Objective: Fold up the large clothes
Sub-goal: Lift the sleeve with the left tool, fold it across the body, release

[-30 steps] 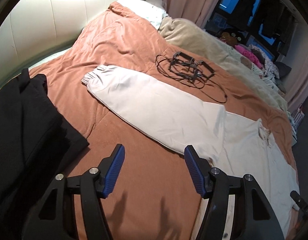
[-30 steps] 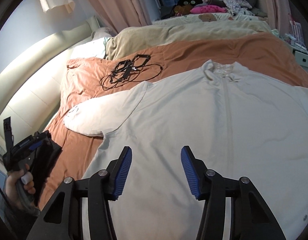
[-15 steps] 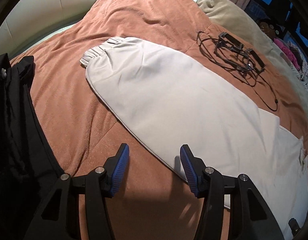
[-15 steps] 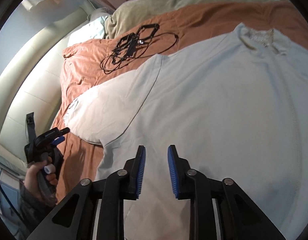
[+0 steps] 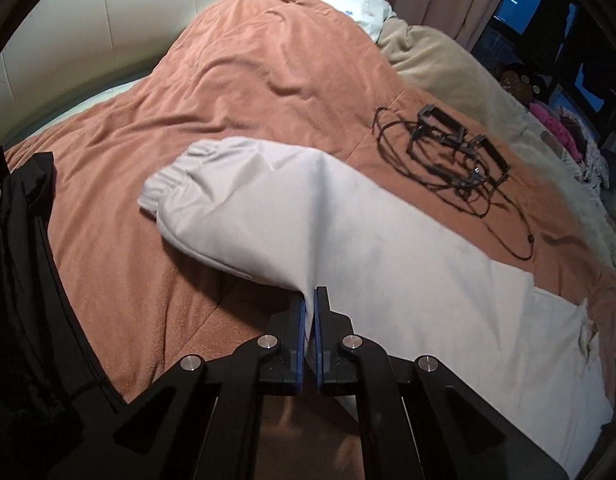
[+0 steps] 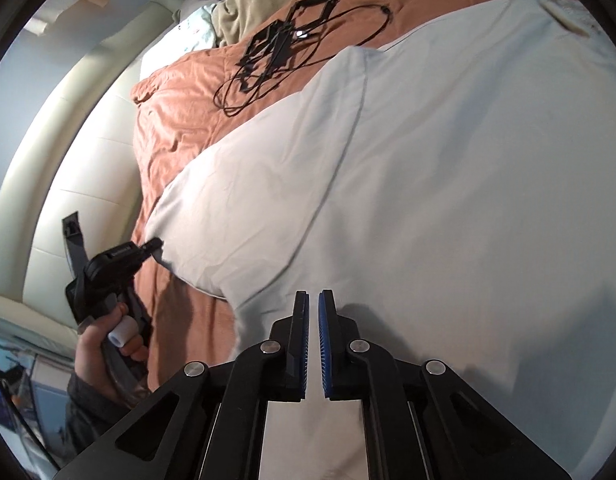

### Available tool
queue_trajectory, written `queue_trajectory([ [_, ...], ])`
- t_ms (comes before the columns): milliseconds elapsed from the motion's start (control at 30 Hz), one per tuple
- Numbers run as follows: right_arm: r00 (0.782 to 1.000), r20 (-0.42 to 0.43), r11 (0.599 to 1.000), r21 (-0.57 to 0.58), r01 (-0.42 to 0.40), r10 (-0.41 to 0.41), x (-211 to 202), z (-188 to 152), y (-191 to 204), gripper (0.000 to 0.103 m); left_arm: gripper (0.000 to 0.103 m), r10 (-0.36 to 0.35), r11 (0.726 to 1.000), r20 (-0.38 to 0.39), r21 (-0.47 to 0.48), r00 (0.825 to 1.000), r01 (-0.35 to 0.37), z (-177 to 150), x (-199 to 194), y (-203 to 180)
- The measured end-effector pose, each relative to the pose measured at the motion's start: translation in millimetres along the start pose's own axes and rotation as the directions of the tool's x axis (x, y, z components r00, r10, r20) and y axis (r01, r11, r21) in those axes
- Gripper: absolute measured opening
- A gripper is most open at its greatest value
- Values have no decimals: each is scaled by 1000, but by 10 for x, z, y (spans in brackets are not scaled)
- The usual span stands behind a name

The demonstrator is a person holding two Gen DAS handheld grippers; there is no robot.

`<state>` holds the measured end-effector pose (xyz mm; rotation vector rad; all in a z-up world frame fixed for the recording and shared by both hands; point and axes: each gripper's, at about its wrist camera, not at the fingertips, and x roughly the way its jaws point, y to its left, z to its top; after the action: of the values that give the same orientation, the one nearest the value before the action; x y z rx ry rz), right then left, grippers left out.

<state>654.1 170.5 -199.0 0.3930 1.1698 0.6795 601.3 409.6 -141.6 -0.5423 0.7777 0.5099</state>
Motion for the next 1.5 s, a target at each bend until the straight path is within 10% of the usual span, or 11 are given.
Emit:
queue_trajectory([
  [500,989,-133,995,87,-51,62,608,-77,165,4,6,-299,946,69,154,952,286,81,-1195,-908],
  [667,996,-69,996,72,-47,52,81,-144,63,31,6,-402,892,34,238,915,384,-83,-1497,-1281],
  [1200,981,168,991,100,83,-99,-1624,-454,-512,32,6,-535,748,-139,382,834,543,-849,-1911,-2222],
  [1400,969,204,987,108,123,-143,-1988,-634,-706,34,6,-524,721,-322,324,788,612,-1322,-1672,-2464],
  [1500,960,223,982,112,149,-171,-2139,-734,-788,45,31,-505,728,-344,324,792,605,-1535,-1672,-2472],
])
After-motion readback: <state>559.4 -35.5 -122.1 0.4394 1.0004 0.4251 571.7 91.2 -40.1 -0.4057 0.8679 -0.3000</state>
